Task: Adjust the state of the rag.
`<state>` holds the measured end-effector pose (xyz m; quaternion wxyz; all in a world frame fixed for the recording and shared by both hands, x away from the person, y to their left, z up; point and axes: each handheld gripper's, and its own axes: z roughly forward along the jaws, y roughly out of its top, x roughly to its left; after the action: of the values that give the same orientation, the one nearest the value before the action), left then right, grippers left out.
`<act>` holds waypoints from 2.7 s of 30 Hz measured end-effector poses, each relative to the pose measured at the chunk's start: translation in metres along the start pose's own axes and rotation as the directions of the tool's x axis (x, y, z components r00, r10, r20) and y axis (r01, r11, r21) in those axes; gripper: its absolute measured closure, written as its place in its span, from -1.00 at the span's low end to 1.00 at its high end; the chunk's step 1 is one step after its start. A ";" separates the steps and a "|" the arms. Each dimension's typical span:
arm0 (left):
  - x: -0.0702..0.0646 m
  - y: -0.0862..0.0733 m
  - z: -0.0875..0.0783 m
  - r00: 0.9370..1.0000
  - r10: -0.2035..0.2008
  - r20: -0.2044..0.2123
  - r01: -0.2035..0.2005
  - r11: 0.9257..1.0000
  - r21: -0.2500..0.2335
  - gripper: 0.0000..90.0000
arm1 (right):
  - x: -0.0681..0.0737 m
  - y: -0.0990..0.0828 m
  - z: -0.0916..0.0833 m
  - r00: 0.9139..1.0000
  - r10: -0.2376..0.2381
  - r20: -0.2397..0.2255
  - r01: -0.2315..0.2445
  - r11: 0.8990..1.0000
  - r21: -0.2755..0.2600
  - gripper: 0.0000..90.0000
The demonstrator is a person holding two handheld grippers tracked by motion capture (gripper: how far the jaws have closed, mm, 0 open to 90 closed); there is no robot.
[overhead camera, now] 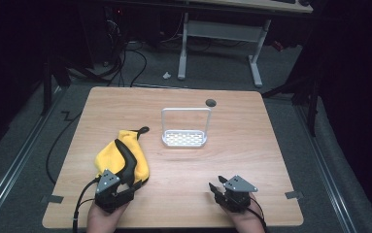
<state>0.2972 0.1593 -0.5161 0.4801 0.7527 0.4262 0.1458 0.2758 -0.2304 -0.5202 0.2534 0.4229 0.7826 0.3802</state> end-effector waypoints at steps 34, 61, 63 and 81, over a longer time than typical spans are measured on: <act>-0.022 0.003 0.028 0.994 0.106 -0.032 -0.101 0.988 0.120 0.92 | 0.004 0.002 0.001 1.000 0.014 -0.022 -0.015 0.999 -0.042 0.00; -0.025 -0.006 -0.015 0.991 0.131 0.014 -0.131 0.991 -0.005 -0.06 | 0.023 0.009 0.001 0.999 -0.012 -0.048 0.009 0.998 -0.060 -0.07; -0.017 -0.008 -0.015 0.995 0.095 0.005 -0.095 0.995 -0.012 -0.10 | 0.033 0.016 0.003 0.997 -0.015 -0.078 0.009 0.997 -0.079 -0.09; -0.025 -0.027 -0.004 0.986 0.119 -0.116 -0.107 0.988 0.109 0.27 | 0.099 0.061 0.053 0.957 -0.127 -0.262 0.115 0.992 -0.060 0.03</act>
<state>0.2664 0.1473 -0.5328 0.4049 0.7890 0.4182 0.1966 0.2914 -0.1038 -0.5095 0.1786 0.3139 0.8251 0.4344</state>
